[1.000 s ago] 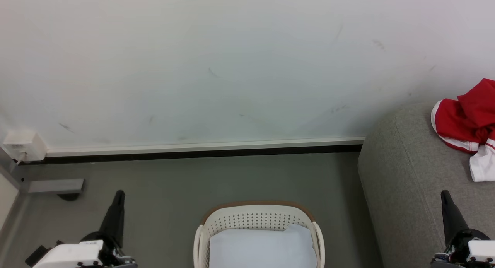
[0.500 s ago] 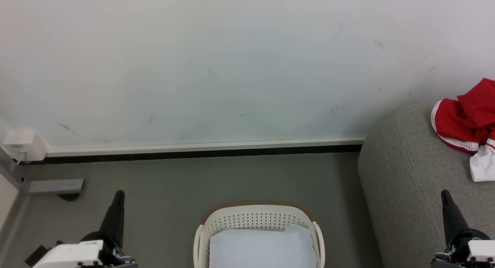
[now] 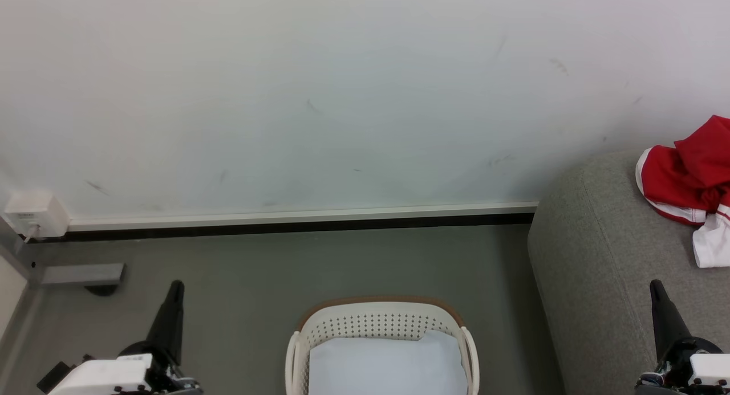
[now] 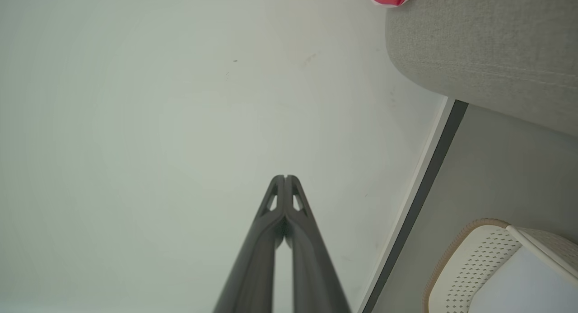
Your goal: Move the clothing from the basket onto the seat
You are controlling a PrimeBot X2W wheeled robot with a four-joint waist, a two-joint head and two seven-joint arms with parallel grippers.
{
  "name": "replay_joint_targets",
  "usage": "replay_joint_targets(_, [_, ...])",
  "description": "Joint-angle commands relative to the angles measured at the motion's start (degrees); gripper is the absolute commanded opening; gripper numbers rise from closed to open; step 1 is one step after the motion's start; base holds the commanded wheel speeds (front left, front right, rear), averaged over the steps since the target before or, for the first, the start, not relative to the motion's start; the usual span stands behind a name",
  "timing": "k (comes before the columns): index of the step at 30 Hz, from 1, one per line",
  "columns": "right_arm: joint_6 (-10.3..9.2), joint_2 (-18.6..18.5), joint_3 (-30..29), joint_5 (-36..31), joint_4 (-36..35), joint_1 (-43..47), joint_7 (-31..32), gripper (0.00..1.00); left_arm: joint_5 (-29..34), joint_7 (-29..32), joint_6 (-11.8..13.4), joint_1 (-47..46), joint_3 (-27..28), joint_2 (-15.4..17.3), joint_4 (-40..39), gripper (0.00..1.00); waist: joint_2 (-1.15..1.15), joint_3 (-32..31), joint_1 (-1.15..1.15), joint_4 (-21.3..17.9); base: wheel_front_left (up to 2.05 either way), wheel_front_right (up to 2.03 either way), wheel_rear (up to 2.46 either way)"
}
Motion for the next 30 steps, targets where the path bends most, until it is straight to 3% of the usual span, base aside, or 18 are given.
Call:
replay_joint_targets(1, [-0.12,-0.48,0.02,0.33,-0.21,-0.32,-0.3,0.0,-0.82,0.24,-0.3,-0.38,0.17,0.11,-0.12,0.0,0.0,0.0,0.0,0.0,0.0,0.0,0.0])
replay_joint_targets(30, [-0.12,-1.53,1.44,1.38,-0.52,-0.31,-1.45,0.0,-0.82,0.24,-0.29,-0.37,0.17,0.11,-0.14,0.0,0.0,0.01,0.0,0.0,0.0,0.0,0.0])
